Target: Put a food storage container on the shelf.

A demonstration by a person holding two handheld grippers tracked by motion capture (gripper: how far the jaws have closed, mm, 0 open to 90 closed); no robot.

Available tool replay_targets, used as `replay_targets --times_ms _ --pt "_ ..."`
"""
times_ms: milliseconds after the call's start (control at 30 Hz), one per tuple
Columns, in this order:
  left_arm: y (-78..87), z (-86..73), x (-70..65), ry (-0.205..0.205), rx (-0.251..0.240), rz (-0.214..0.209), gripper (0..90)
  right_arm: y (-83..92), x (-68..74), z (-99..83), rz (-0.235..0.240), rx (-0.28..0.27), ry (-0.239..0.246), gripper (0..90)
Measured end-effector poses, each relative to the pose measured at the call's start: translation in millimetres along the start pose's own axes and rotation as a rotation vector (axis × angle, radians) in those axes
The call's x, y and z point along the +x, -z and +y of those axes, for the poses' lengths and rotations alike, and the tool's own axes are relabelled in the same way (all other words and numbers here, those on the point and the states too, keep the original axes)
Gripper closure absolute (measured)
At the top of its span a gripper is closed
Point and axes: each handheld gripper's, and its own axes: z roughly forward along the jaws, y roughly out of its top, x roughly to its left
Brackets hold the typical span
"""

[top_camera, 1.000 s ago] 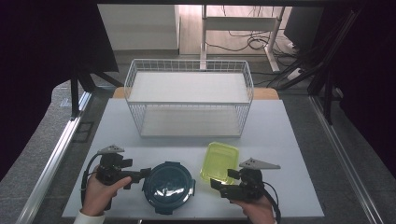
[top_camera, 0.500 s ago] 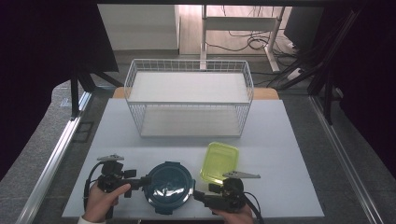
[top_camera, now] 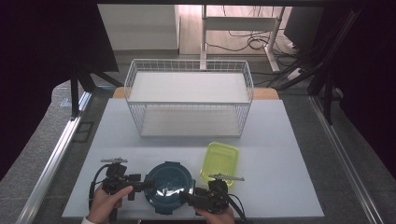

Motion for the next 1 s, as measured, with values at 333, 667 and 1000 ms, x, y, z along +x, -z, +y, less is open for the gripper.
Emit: replay_targets --times_ms 333,667,1000 --pt "-10.5 -6.2 0.9 0.04 0.031 -0.078 8.3 -13.3 -3.8 -1.5 0.026 0.002 -0.065 23.2" --pt "-18.8 -11.5 0.1 0.072 0.081 -0.121 15.6 -13.6 -6.2 -2.4 0.047 -0.004 -0.109 27.3" --pt "-8.1 -14.2 -6.3 0.121 0.058 -0.091 25.9 -7.9 -6.1 -5.8 0.058 -0.029 -0.175 35.0"
